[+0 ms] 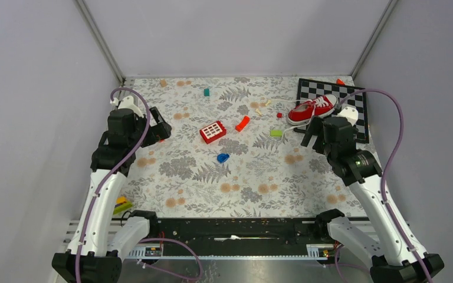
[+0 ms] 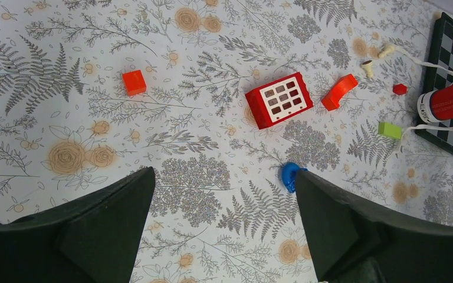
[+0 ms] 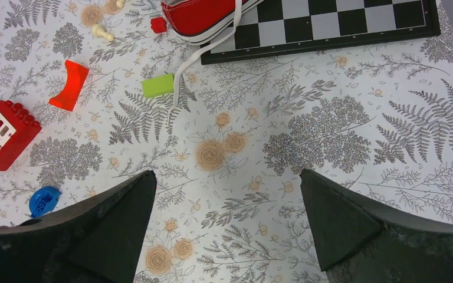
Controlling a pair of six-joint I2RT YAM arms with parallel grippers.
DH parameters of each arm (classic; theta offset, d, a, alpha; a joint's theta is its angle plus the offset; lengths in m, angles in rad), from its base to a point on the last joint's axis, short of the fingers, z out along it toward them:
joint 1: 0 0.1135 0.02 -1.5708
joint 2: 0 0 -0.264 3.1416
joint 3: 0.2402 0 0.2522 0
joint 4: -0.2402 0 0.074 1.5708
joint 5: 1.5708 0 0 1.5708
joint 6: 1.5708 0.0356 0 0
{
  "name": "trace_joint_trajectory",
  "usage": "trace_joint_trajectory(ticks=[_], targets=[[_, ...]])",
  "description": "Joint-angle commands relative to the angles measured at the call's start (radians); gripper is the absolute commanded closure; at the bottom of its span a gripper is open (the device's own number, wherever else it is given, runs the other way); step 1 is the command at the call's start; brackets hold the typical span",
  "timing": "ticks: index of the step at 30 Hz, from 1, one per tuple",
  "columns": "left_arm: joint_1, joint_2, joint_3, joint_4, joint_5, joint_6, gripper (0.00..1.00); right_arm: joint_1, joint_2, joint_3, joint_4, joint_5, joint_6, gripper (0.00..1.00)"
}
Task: Tie the shoes
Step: Pick up the shoe at the center of the board.
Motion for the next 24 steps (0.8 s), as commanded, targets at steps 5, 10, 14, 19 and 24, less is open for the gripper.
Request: trace_joint_trajectory(ticks=[5,10,14,19,24], targets=[[0.003,-0.028,0.008,0.043,0.047,-0.009,0.01,-0.002,-0.040,-0.027,0.018,0.051,0.024,0.01],[0.003,-0.025,-0.015,0.044,0.026,-0.018,0.01,-0.002,-0.033,-0.045,0.022,0.039,0.039,0.01],[0.002,-0.058,-0.081,0.100,0.036,-0.058,0.01,-0.014,0.024,-0.047,0.065,0.009,0.045,0.02],[0.002,-0.027,-0.171,0.164,0.037,-0.161,0.01,-0.156,0.304,0.119,0.053,-0.333,0.069,0.05],[0.000,0.078,-0.152,0.147,0.216,-0.180,0.01,-0.203,0.530,0.295,0.054,-0.324,0.188,0.36]])
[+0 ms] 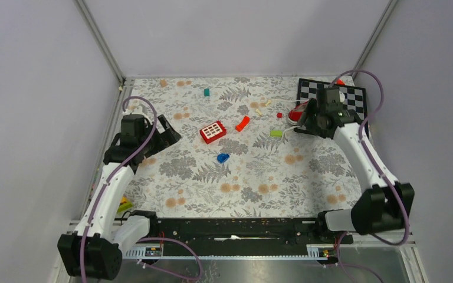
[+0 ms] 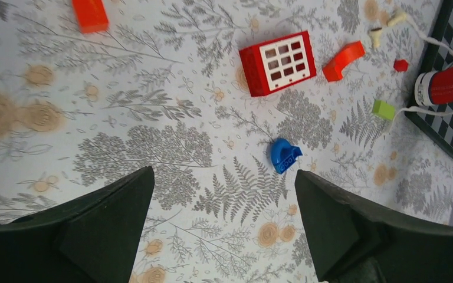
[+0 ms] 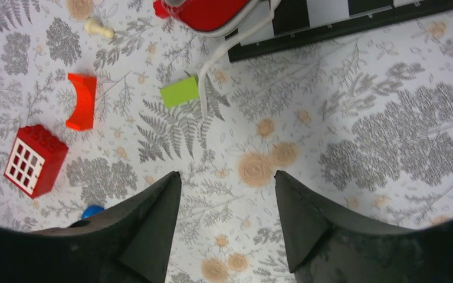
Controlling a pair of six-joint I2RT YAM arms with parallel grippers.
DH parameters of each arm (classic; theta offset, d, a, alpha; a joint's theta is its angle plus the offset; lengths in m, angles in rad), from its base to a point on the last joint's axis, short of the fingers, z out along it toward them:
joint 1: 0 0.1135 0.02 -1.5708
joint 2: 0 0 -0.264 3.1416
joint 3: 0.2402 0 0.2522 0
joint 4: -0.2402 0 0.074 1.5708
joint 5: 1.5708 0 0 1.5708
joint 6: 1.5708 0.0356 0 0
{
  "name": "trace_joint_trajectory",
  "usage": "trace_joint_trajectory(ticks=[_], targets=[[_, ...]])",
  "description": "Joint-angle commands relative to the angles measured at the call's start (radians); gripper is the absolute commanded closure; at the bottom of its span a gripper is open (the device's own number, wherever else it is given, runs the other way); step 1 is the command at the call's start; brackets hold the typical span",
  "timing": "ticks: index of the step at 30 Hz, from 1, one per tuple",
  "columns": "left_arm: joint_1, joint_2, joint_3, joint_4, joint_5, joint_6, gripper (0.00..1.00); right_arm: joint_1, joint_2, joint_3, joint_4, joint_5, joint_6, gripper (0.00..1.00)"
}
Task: Tie the shoes
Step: Pick up the shoe at the center of the board.
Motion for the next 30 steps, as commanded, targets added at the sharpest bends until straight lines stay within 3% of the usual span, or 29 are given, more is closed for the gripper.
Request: trace_joint_trajectory(ticks=[1,4,9,19,30], targets=[[0.000,0.062,0.003,0.071,0.181,-0.044,0.01,-0.044,0.165,0.171,0.009,-0.075,0.113,0.39],[-0.003,0.043,-0.008,0.072,0.201,-0.008,0.01,-0.047,0.289,0.272,-0.027,-0.049,0.157,0.45],[-0.003,0.009,-0.020,0.045,0.206,0.041,0.01,-0.057,0.413,0.359,-0.036,0.045,0.215,0.38],[-0.003,-0.046,-0.025,0.054,0.249,0.066,0.01,-0.108,0.660,0.571,-0.102,0.030,0.262,0.41],[-0.003,-0.088,-0.024,0.023,0.229,0.086,0.01,-0.121,0.796,0.614,-0.106,0.044,0.292,0.41]])
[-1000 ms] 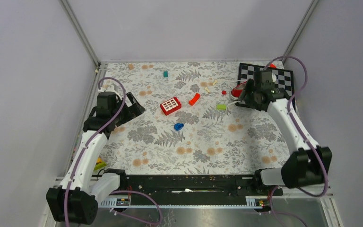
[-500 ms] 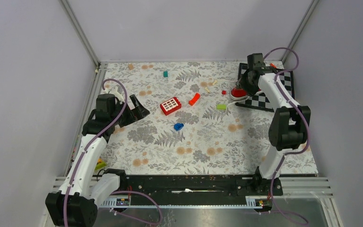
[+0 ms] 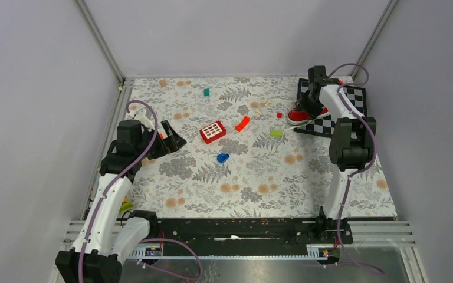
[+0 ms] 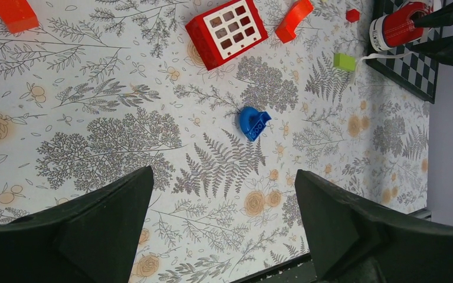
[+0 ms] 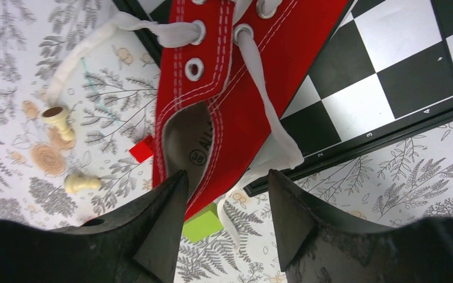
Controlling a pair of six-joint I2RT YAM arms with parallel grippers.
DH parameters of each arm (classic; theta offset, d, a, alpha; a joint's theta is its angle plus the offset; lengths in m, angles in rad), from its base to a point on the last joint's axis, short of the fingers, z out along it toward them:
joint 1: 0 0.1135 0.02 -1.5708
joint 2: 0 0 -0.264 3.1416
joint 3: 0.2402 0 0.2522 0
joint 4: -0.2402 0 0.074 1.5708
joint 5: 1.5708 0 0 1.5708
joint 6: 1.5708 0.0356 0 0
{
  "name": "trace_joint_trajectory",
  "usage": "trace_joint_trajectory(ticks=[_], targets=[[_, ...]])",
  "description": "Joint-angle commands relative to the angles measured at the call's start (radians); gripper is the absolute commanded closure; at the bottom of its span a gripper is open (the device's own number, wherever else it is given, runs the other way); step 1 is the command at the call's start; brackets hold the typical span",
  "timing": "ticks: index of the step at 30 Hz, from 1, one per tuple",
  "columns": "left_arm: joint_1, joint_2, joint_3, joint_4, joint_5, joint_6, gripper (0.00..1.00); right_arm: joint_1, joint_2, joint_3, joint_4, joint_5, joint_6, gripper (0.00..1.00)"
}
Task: Tie the shoes
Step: Pick up the shoe at the center of the board, then place the shoe at the center of the board.
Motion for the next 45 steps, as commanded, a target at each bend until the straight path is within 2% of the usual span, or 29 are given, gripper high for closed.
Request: trace_joint_trajectory(ticks=[1,7,8,12,19,23,26,30,33,36,38,41,45], targets=[[-0.001,-0.044,0.011,0.017,0.011,0.018,0.01,-0.004,0.041,0.028,-0.017,0.025,0.034,0.43],[0.000,-0.049,0.021,-0.010,0.008,0.020,0.01,-0.006,-0.055,-0.074,0.067,0.022,0.023,0.99],[-0.001,-0.049,0.027,-0.014,0.006,0.020,0.01,-0.005,-0.079,-0.082,0.067,0.013,0.006,1.00],[-0.001,-0.058,0.044,-0.024,-0.029,0.020,0.01,-0.004,-0.256,-0.157,0.070,-0.016,-0.108,1.00],[-0.001,-0.025,0.074,-0.024,-0.035,0.023,0.01,0.040,-0.671,-0.356,0.074,-0.078,-0.216,1.00],[-0.001,-0.014,0.091,-0.020,-0.040,0.010,0.01,0.158,-0.862,-0.454,0.020,-0.070,-0.234,1.00],[-0.001,-0.007,0.098,-0.019,-0.031,0.004,0.01,0.309,-0.969,-0.539,-0.004,-0.063,-0.198,1.00],[-0.001,-0.004,0.092,-0.017,-0.009,-0.016,0.01,0.502,-1.064,-0.689,0.048,-0.100,-0.089,1.00],[-0.001,-0.009,0.073,-0.010,0.014,-0.034,0.01,0.622,-1.127,-0.852,0.172,-0.102,0.004,1.00],[-0.002,-0.012,0.036,0.016,0.053,-0.055,0.01,0.682,-1.154,-1.048,0.336,-0.117,0.087,1.00],[-0.004,-0.010,0.024,0.022,0.077,-0.068,0.01,0.699,-1.141,-1.111,0.395,-0.125,0.115,1.00],[-0.004,-0.013,0.014,0.022,0.076,-0.071,0.01,0.707,-1.123,-1.125,0.403,-0.123,0.121,1.00],[-0.004,-0.014,0.011,0.020,0.070,-0.062,0.01,0.706,-1.119,-1.026,0.352,-0.074,0.073,1.00]])
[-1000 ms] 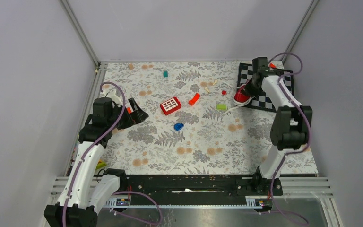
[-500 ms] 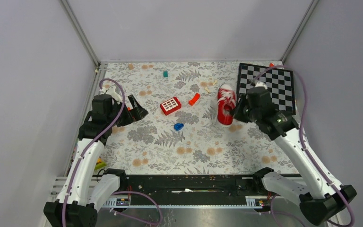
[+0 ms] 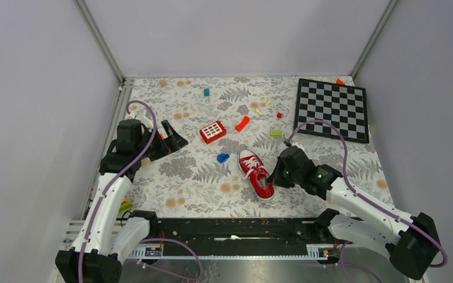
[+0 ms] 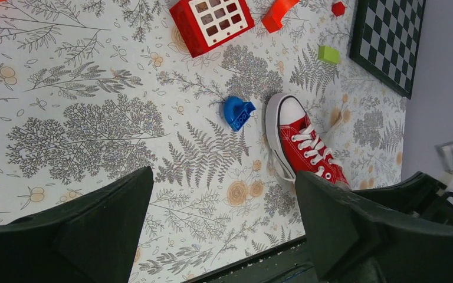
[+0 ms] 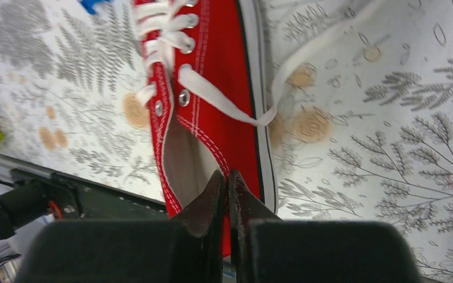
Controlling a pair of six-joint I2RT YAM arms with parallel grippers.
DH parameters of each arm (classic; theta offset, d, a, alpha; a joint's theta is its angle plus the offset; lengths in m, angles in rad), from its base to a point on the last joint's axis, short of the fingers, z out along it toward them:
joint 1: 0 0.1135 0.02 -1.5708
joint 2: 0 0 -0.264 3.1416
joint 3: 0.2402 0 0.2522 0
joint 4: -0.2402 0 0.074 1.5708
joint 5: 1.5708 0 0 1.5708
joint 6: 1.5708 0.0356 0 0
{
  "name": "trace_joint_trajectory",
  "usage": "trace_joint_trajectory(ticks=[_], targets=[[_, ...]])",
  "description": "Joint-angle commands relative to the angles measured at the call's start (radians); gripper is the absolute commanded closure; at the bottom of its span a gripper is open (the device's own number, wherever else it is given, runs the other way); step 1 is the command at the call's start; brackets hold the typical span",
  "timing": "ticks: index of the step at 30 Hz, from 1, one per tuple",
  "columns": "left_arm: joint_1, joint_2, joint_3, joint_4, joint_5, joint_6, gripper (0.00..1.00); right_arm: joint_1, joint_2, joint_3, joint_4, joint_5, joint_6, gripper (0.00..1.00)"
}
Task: Tie the shoes
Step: Place the shoe at the center of the board.
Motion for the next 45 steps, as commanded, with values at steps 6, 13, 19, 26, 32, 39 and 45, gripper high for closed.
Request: trace_joint_trajectory(ticks=[6,13,19,26,32,39,45], targets=[[-0.004,0.031,0.037,0.058,0.014,-0.019,0.01,-0.002,0.057,0.454,0.005,0.233,-0.118,1.00],[-0.004,0.136,0.211,0.036,-0.031,-0.010,0.01,-0.058,0.179,0.700,0.052,0.233,-0.173,1.00],[-0.003,0.144,0.255,-0.013,-0.059,0.025,0.01,-0.030,0.166,0.536,0.070,0.178,-0.107,1.00],[-0.012,0.158,0.154,0.012,0.029,0.006,0.01,0.088,0.201,0.121,0.213,0.022,0.097,1.00],[-0.150,0.181,0.093,0.011,0.001,0.029,0.01,0.103,0.150,0.138,0.056,0.108,0.086,0.28],[-0.311,0.225,0.071,0.053,-0.061,-0.046,0.02,-0.084,0.020,0.236,-0.020,0.265,-0.085,0.21],[-0.418,0.353,0.063,0.176,-0.058,-0.237,0.16,-0.232,0.178,0.270,0.007,0.172,-0.119,0.38]])
